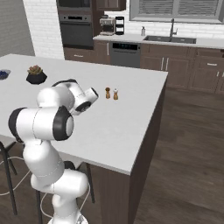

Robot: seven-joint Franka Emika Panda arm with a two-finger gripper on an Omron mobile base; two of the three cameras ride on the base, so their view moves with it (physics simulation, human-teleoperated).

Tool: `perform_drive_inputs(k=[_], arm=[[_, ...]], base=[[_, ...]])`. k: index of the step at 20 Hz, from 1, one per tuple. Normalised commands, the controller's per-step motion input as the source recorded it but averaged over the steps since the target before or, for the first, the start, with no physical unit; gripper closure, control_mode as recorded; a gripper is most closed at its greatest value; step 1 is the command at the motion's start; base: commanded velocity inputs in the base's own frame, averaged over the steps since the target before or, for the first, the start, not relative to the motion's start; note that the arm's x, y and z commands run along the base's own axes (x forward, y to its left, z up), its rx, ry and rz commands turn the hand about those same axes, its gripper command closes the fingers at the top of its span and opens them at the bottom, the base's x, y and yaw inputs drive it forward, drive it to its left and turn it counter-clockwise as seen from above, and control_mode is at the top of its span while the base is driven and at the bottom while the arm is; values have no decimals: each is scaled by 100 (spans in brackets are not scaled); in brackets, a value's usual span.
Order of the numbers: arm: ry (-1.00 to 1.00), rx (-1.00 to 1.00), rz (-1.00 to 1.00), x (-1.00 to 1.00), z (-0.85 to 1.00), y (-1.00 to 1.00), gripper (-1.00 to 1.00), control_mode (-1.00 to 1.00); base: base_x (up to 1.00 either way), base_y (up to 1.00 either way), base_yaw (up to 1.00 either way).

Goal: Take a straw from the drawer in front and place it inside the glass cup on the dining counter.

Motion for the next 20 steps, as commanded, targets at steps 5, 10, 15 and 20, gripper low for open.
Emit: perform_drive_inputs(k=[5, 10, 15, 20], arm=[[5, -38, -2, 0, -4, 3, -100, -100], [8, -61, -11, -1, 0, 51, -100, -100], [5, -67, -33, -34, 0, 3, -100, -100], [0, -55, -42, -54, 11, -49, -100, -100]], base=[[0, 0, 0], [0, 0, 0], [0, 0, 0], [0, 0, 0]])
